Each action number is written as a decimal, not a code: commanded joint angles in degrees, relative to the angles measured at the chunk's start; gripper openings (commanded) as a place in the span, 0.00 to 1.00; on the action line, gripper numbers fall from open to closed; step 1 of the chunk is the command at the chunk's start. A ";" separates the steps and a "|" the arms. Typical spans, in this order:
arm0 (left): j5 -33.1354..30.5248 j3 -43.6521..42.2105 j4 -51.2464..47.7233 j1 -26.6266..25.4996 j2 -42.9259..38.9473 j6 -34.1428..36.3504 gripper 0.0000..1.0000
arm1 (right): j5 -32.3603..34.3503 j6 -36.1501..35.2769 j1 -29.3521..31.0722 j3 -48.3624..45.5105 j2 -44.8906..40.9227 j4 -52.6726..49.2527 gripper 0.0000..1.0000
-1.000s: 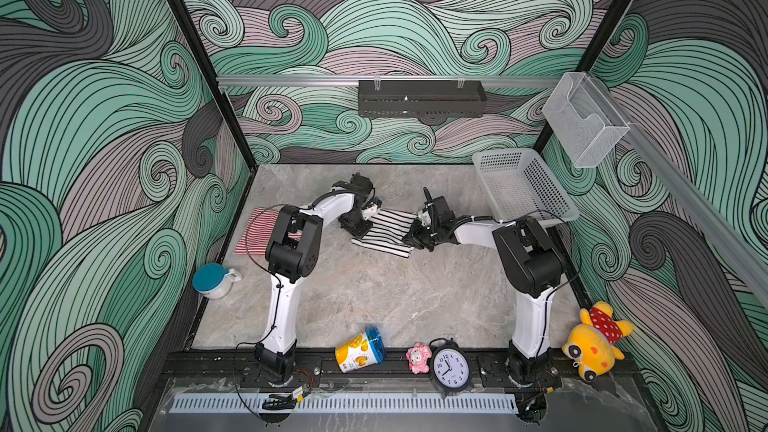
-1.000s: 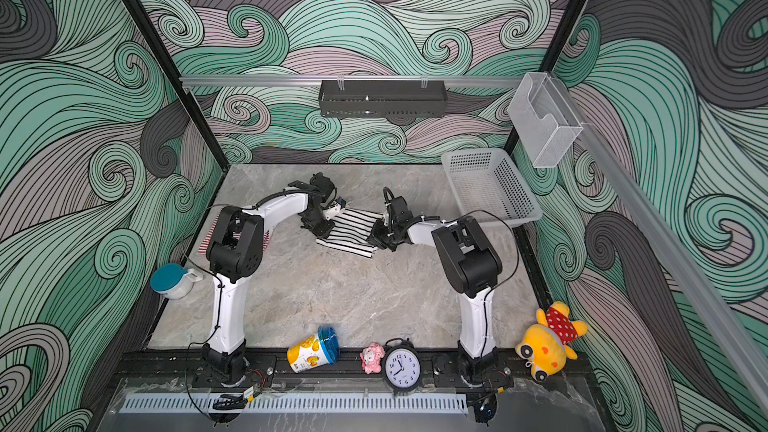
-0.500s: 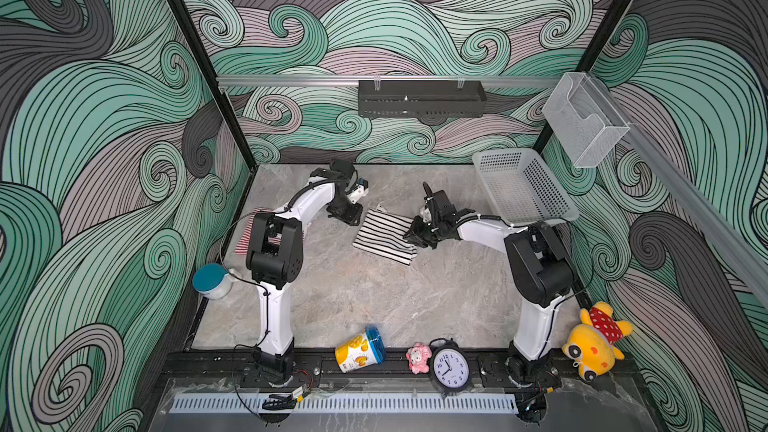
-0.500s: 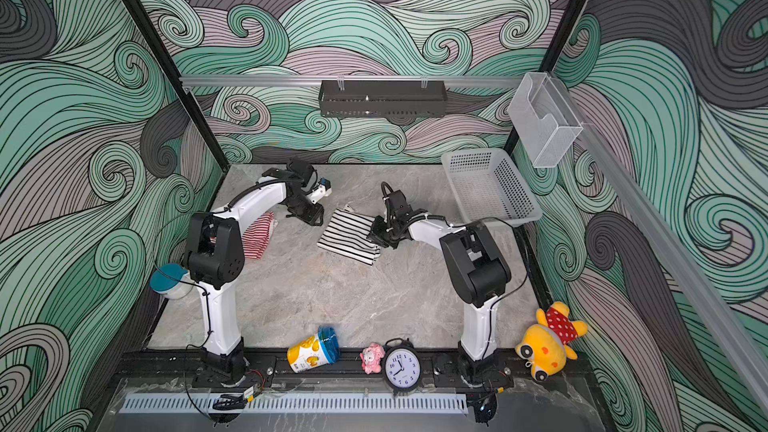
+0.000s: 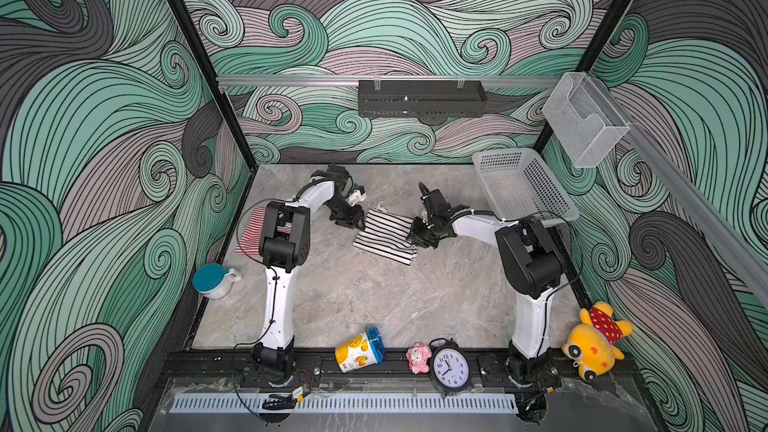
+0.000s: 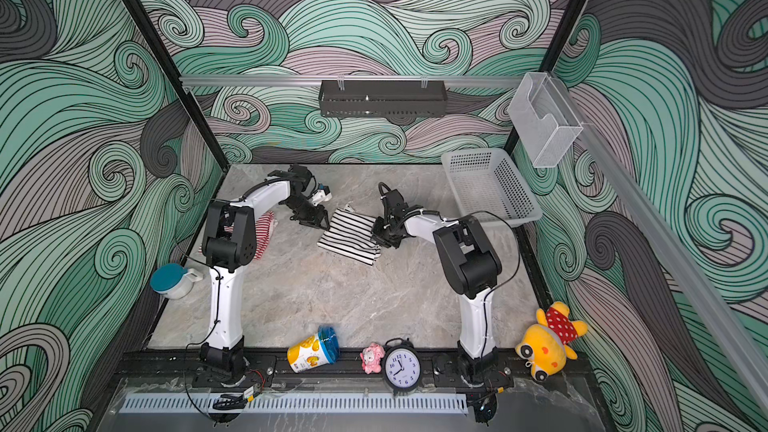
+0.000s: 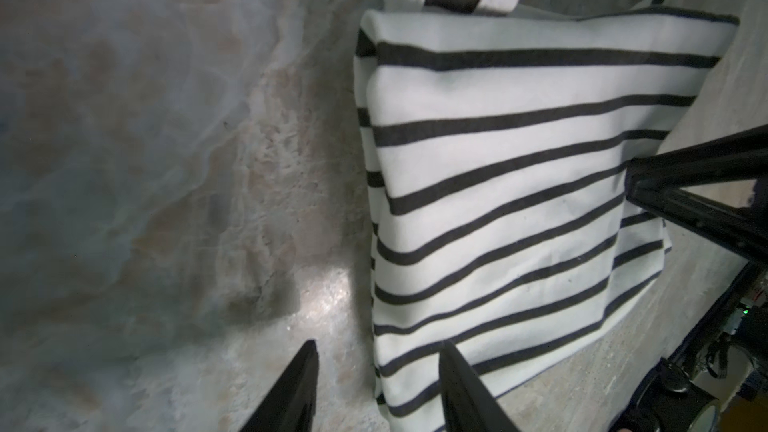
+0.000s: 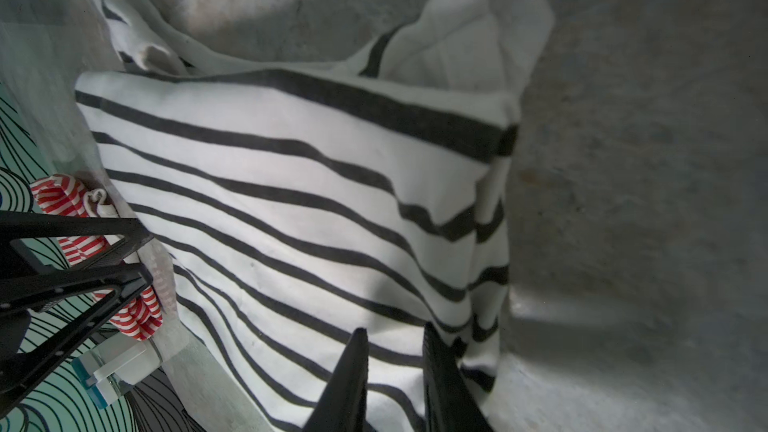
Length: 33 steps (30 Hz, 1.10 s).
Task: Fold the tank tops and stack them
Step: 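Grasp the folded striped top's sides with both grippers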
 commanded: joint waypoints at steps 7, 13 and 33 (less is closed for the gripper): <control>2.47 4.06 -3.74 -0.02 4.77 -1.46 0.53 | 3.62 -1.27 -0.68 -2.21 1.09 -4.99 0.26; 3.55 4.63 -4.32 -0.89 6.48 -1.94 0.53 | 3.34 -1.36 -0.68 -1.86 1.67 -4.57 0.26; 11.68 4.81 -4.35 -2.13 9.62 -3.37 0.52 | 2.17 -1.27 -1.03 -2.60 2.61 -2.66 0.26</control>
